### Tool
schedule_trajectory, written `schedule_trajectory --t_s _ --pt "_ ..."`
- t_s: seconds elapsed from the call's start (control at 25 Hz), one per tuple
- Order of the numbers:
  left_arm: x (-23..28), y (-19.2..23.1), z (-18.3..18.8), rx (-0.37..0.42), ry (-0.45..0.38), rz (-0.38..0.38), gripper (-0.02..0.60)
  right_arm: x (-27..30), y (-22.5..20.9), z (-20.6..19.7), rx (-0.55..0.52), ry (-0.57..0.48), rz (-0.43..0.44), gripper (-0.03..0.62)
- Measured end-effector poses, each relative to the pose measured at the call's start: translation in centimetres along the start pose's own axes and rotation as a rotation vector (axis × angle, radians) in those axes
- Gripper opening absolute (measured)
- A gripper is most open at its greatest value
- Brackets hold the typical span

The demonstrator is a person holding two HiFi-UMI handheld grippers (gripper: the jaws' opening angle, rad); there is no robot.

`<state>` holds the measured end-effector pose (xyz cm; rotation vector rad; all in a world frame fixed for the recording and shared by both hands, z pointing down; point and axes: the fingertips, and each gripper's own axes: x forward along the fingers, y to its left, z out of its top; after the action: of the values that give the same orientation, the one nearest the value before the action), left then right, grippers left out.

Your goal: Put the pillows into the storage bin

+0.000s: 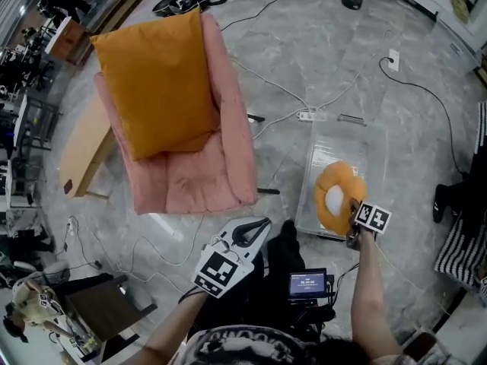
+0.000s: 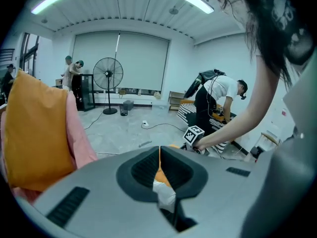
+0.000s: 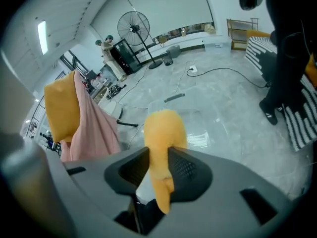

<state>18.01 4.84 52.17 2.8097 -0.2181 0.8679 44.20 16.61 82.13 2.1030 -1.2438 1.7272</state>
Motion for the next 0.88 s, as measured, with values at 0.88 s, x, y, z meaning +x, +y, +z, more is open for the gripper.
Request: schedule_trajectory --t_s 0.88 --pt "-4.6 5.4 2.6 -0.056 -0.137 0.229 0.017 -9.7 18.1 8.3 -0.373 -0.229 0.389 0.222"
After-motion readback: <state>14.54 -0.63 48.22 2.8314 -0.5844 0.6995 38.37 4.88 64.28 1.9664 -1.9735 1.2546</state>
